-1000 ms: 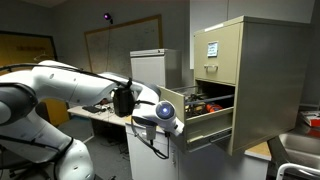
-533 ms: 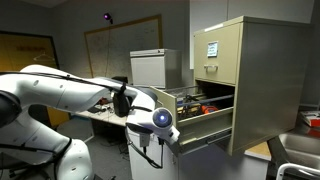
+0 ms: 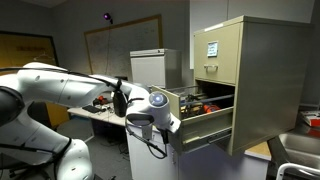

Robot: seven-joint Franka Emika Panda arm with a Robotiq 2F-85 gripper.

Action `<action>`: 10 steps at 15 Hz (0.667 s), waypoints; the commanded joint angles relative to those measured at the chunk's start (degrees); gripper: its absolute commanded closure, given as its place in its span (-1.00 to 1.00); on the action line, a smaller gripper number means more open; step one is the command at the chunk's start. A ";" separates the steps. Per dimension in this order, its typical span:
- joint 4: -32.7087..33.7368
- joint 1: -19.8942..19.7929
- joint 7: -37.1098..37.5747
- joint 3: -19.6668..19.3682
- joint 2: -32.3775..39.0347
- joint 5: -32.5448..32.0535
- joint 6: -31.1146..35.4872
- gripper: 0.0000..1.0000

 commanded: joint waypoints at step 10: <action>17.43 10.52 2.86 -0.35 -0.03 -5.92 7.39 -1.00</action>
